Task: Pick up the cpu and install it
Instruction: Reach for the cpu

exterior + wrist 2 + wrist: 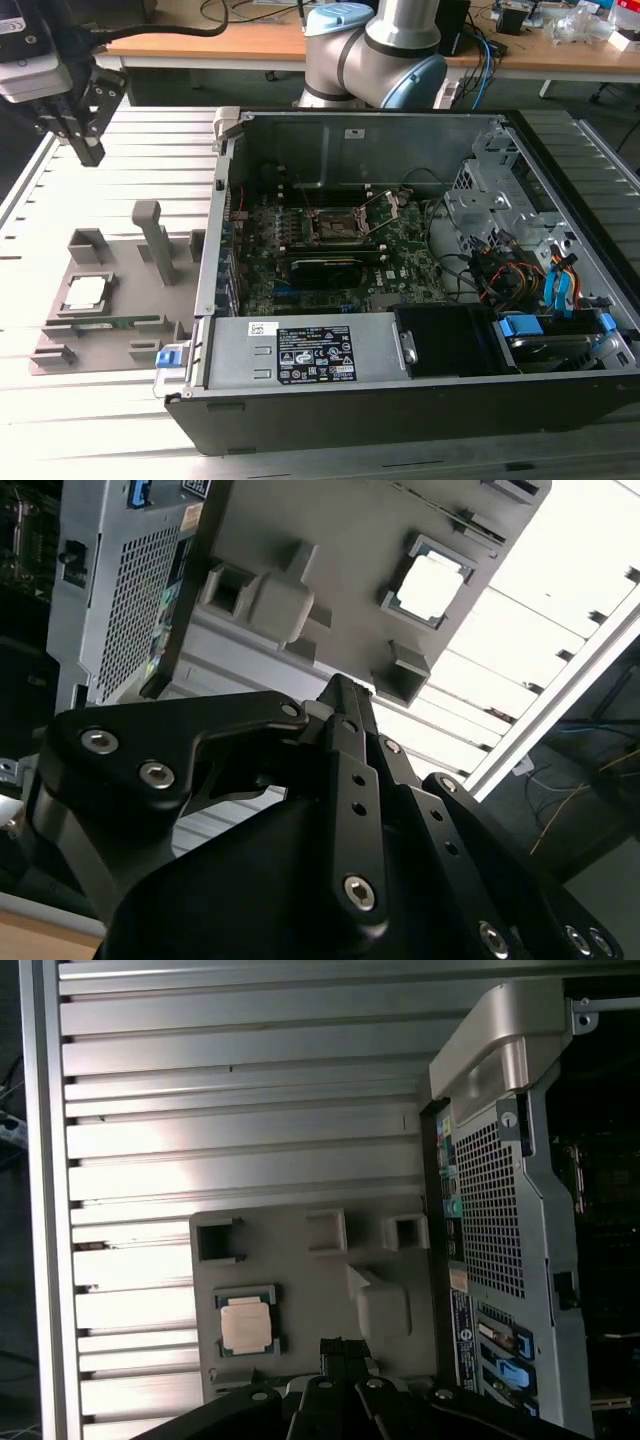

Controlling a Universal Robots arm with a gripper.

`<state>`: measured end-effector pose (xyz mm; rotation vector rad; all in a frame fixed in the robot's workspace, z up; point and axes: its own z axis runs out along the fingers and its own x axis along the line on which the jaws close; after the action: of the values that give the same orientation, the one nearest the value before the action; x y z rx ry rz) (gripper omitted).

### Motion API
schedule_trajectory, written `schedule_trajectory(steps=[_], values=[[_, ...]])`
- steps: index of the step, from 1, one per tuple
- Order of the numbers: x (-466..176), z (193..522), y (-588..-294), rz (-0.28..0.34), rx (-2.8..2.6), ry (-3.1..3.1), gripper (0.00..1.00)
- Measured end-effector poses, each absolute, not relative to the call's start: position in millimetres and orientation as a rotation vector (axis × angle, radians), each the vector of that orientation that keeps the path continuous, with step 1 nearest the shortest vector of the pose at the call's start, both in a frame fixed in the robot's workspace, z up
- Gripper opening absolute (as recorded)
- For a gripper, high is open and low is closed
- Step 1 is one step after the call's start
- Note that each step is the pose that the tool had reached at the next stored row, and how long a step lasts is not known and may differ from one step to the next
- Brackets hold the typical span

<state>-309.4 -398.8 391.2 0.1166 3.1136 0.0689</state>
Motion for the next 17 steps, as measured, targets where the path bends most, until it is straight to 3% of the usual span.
schedule_trajectory(steps=[17], values=[[-353.0, 387.8, -402.3, 0.069, 0.116, 3.114, 0.11]])
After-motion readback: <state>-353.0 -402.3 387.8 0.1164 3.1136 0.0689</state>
